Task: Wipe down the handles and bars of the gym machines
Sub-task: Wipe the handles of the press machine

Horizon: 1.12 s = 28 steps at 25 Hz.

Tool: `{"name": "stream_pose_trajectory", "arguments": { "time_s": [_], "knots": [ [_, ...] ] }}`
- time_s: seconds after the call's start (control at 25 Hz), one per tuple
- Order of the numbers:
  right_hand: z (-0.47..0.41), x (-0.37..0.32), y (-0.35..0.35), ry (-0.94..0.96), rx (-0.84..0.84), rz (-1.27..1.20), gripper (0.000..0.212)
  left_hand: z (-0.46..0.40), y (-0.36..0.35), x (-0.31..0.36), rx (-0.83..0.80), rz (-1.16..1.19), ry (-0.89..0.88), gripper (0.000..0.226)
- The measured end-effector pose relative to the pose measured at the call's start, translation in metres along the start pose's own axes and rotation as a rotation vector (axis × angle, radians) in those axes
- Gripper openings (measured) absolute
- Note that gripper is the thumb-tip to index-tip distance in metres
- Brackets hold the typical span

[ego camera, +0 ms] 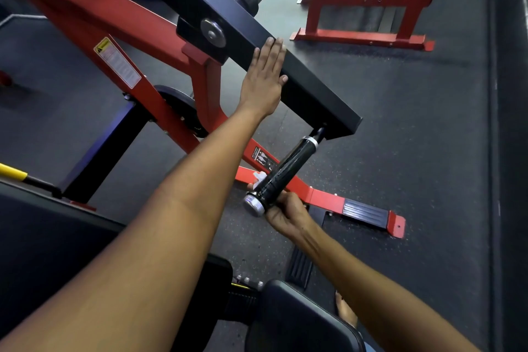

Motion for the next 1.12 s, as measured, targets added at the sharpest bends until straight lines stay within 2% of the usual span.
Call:
{"name": "stream_pose_trajectory", "arguments": {
  "time_s": [0.08,0.24,0.32,0.36,0.4,0.48,0.52,0.6,0.64,0.8,0.84,0.92,1.0,1.04,1.08,1.12],
  "knots": [
    [0.006,0.002,0.002,0.013,0.026,-0.010,0.052,-0.001,0.000,0.000,-0.005,-0.003,-0.001,0.060],
    [0.034,-0.015,0.014,-0.011,0.073,0.295,0.041,0.001,0.000,0.000,0.003,-0.008,-0.008,0.060],
    [0.052,-0.043,0.016,0.090,0.127,0.471,0.038,0.000,-0.001,-0.001,0.006,-0.008,-0.011,0.060],
    [0.058,-0.063,0.013,0.227,0.150,0.584,0.037,0.000,-0.002,-0.001,0.012,-0.012,-0.009,0.060],
    [0.060,-0.090,0.007,0.468,0.201,0.775,0.037,0.000,-0.002,-0.001,0.018,-0.017,-0.002,0.060],
    [0.058,-0.131,-0.016,1.020,0.265,1.323,0.036,0.000,-0.002,0.000,0.017,-0.011,0.007,0.060],
    [0.047,-0.133,-0.026,1.151,0.209,1.615,0.040,0.000,-0.002,0.000,0.012,-0.009,0.006,0.060],
    [0.017,-0.114,-0.019,1.135,0.043,2.001,0.051,0.000,-0.001,0.001,-0.002,-0.010,0.002,0.060],
    [0.010,-0.102,-0.011,1.109,0.023,2.051,0.056,-0.001,-0.001,0.001,-0.005,-0.012,0.002,0.060],
    [0.024,-0.046,-0.008,1.165,0.032,1.980,0.065,0.002,0.000,0.002,-0.009,-0.008,0.008,0.060],
    [0.030,-0.029,-0.010,1.165,-0.023,2.008,0.067,0.002,0.001,0.002,-0.012,-0.009,0.009,0.060],
    [0.043,-0.002,-0.012,1.093,-0.246,2.037,0.068,0.002,0.002,0.002,-0.024,-0.009,0.013,0.060],
    [0.050,-0.016,-0.023,1.000,-0.511,1.989,0.067,0.001,0.002,0.003,-0.032,-0.014,0.010,0.060],
    [0.049,-0.034,-0.034,1.029,-0.573,1.984,0.064,0.001,0.002,0.003,-0.035,-0.012,0.004,0.060],
    [0.041,-0.060,-0.045,1.101,-0.545,1.978,0.057,0.000,0.002,0.003,-0.038,-0.004,0.001,0.060],
    [0.029,-0.089,-0.056,1.160,-0.435,1.964,0.047,0.000,0.002,0.002,-0.039,0.000,0.001,0.060]
  ]
}}
Point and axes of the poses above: each hand's wrist, its own z-axis away from the middle knuckle, its own y-axis out of the back of the hand, x = y × z, the point moved 4 cm from there along -z, towards the middle knuckle, and after that the axes turned 3 degrees about -z, right-handed, at the moved point
